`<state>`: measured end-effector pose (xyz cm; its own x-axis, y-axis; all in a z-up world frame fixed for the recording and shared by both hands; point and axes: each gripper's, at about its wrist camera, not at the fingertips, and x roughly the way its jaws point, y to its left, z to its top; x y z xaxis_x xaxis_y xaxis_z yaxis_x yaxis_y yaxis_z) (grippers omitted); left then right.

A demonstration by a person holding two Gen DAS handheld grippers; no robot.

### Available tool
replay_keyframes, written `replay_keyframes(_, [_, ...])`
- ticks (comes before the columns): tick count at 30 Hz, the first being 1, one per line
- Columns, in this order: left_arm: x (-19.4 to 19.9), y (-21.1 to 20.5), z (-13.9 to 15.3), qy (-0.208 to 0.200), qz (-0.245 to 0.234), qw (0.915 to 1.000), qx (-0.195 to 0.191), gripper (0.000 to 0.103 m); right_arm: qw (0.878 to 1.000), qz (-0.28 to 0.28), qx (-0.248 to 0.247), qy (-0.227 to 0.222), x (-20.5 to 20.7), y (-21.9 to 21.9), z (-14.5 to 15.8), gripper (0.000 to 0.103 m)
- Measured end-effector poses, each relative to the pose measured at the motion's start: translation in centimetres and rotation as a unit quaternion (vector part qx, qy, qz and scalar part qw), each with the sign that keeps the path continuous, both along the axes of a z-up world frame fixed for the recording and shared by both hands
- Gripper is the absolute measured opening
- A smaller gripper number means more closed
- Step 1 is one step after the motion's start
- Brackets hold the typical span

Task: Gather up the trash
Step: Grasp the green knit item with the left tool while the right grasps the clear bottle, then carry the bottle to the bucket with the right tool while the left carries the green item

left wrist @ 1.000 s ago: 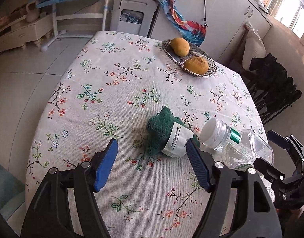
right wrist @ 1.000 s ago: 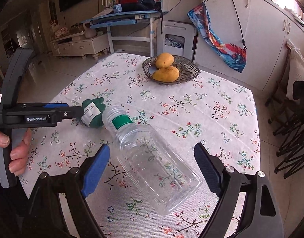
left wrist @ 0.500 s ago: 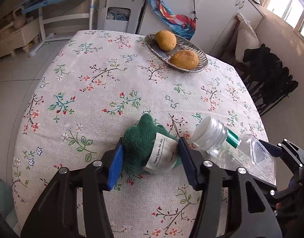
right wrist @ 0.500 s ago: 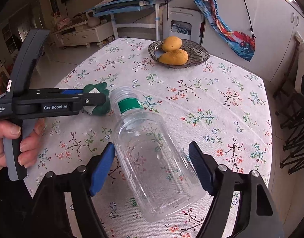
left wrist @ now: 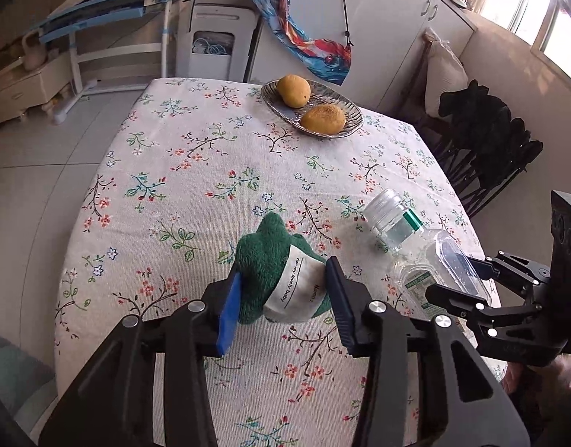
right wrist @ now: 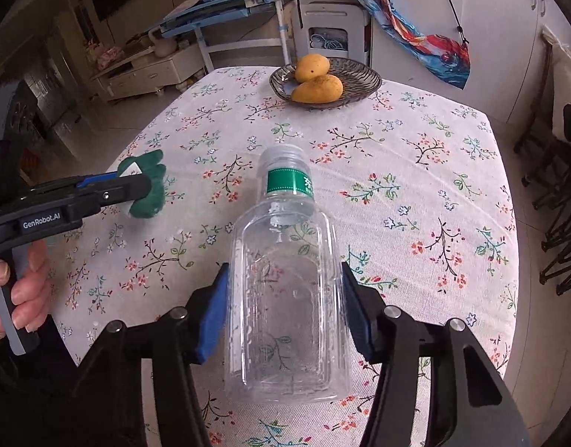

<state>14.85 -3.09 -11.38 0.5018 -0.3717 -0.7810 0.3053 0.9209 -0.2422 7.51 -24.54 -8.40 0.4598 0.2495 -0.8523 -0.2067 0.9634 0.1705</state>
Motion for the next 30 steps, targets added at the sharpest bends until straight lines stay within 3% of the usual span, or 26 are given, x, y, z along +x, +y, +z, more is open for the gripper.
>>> replay_keyframes(3, [-1.6, 0.3, 0.5, -0.014, 0.003, 0.9998, 0.017, 0.042, 0.999, -0.017, 0.031, -0.003, -0.2, -0.6, 0.2, 0.055])
replay_keyframes(6, [-3.5, 0.3, 1.4, -0.042, 0.002, 0.9982, 0.043, 0.042, 0.994, -0.044, 0.103, -0.012, -0.9, -1.9, 0.9, 0.055])
replay_keyframes(10, [-5.8, 0.6, 2.5, -0.066, 0.004, 0.9965, 0.051, 0.042, 0.975, -0.067, 0.209, -0.023, -2.8, -3.0, 1.3, 0.055])
replay_keyframes(16, [-8.6, 1.3, 3.3, -0.082, 0.008, 0.9953, 0.05, 0.042, 0.949, -0.078, 0.305, -0.035, -5.8, -2.4, 1.2, 0.055])
replay_keyframes(21, [-10.9, 1.8, 3.8, -0.095, 0.008, 0.9941, 0.052, 0.042, 0.934, -0.08, 0.346, -0.04, -7.8, -1.7, 1.2, 0.055])
replay_keyframes(30, [-14.6, 3.0, 4.0, -0.11, 0.013, 0.9924, 0.053, 0.043, 0.928, -0.066, 0.365, -0.041, -10.7, -0.2, 1.2, 0.055])
